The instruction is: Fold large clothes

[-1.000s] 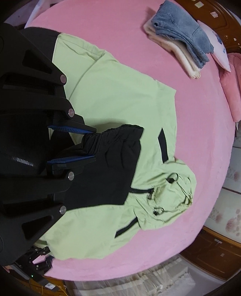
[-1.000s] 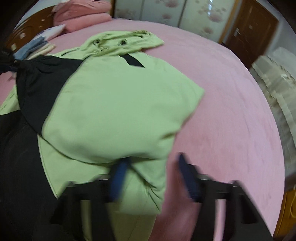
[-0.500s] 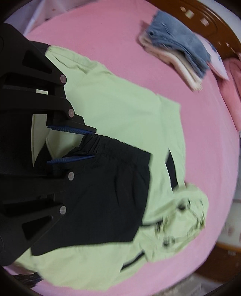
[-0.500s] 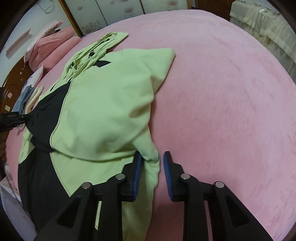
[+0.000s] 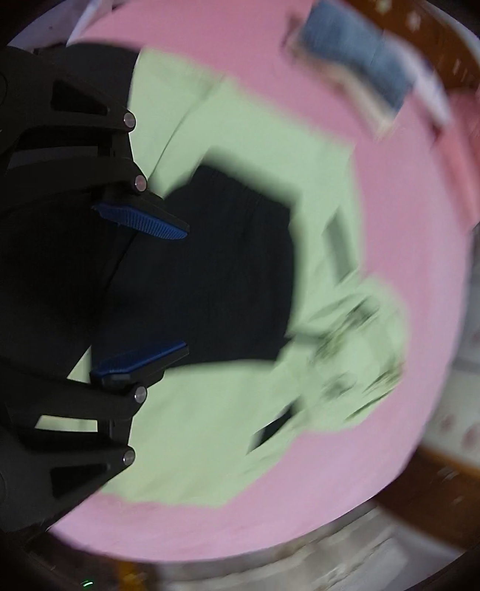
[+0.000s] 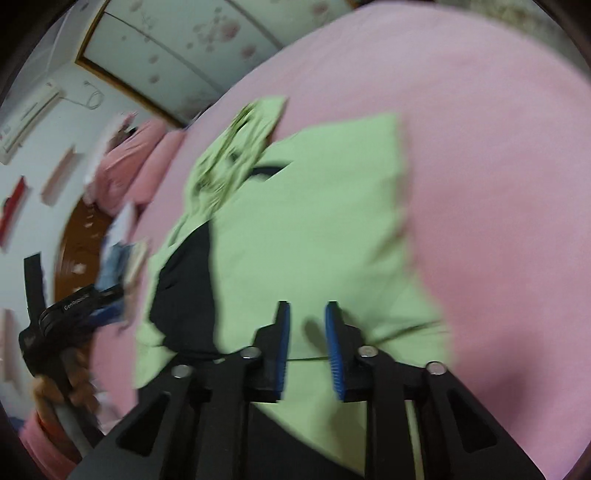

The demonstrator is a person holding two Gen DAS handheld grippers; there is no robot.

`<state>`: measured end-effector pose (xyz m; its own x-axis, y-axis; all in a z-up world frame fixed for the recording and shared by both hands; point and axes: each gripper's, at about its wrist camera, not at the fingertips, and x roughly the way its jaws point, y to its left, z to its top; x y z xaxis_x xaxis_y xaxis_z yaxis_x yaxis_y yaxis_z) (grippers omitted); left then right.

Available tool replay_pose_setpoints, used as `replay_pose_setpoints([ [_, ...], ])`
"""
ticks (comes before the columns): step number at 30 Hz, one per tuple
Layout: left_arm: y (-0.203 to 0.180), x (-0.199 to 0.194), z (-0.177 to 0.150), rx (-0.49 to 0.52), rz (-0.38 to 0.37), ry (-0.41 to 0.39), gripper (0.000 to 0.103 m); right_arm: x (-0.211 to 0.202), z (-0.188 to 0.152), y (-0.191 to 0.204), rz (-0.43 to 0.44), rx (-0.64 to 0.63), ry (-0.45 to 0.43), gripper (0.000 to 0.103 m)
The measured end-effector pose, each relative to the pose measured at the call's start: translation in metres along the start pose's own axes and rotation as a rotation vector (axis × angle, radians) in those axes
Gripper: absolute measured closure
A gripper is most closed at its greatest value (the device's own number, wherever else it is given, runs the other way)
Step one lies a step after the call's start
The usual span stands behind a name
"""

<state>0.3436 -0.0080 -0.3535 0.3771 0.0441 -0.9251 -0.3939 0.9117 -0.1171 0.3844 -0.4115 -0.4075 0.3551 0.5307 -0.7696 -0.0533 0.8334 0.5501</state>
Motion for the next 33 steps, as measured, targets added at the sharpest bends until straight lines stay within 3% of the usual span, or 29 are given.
replay_pose_setpoints([
  [2,-0.013,0.023,-0.006,0.023,0.041,0.061,0.067,0.027,-0.002,0.015,0.052,0.001,0.043,0.102],
  [4,-0.015,0.047,-0.009,0.028,0.088,0.109,0.068,0.052,-0.002,0.024,0.047,-0.007,0.097,0.102],
  [8,0.016,0.083,-0.007,-0.008,0.294,0.152,0.074,0.068,0.005,0.021,-0.072,-0.035,0.104,0.102],
  [10,0.031,0.09,-0.003,0.026,0.407,0.134,0.073,0.056,0.01,0.007,-0.204,-0.061,0.091,0.103],
  [12,0.04,0.095,0.002,0.068,0.418,0.121,0.073,0.04,0.013,-0.012,-0.314,-0.061,0.077,0.103],
  [15,0.039,0.098,0.006,0.106,0.434,0.128,0.074,0.025,0.012,-0.026,-0.329,-0.015,0.065,0.103],
  [19,0.035,0.086,0.013,0.105,0.476,0.134,0.074,0.02,0.015,0.004,-0.633,-0.097,0.01,0.103],
  [20,0.033,0.076,0.014,0.098,0.476,0.117,0.074,0.013,0.016,0.012,-0.629,-0.082,-0.026,0.103],
  [21,0.029,0.066,0.015,0.088,0.459,0.099,0.074,0.008,0.017,0.022,-0.554,-0.061,-0.064,0.103],
  [23,0.022,0.048,0.016,0.059,0.309,0.064,0.074,0.011,0.015,0.042,-0.309,-0.022,-0.091,0.103],
  [26,0.007,0.049,0.022,0.098,0.095,0.117,0.074,0.06,0.008,0.068,-0.024,0.029,0.067,0.103],
  [29,-0.013,0.061,0.039,0.162,0.161,0.125,0.074,0.104,0.009,0.088,0.098,0.099,0.106,0.103],
  [31,-0.017,0.068,0.054,0.142,0.119,0.097,0.074,0.122,0.02,0.093,0.145,0.135,0.103,0.103],
  [33,-0.021,0.088,0.066,0.12,0.103,0.128,0.074,0.139,0.041,0.092,0.148,0.157,0.101,0.103],
])
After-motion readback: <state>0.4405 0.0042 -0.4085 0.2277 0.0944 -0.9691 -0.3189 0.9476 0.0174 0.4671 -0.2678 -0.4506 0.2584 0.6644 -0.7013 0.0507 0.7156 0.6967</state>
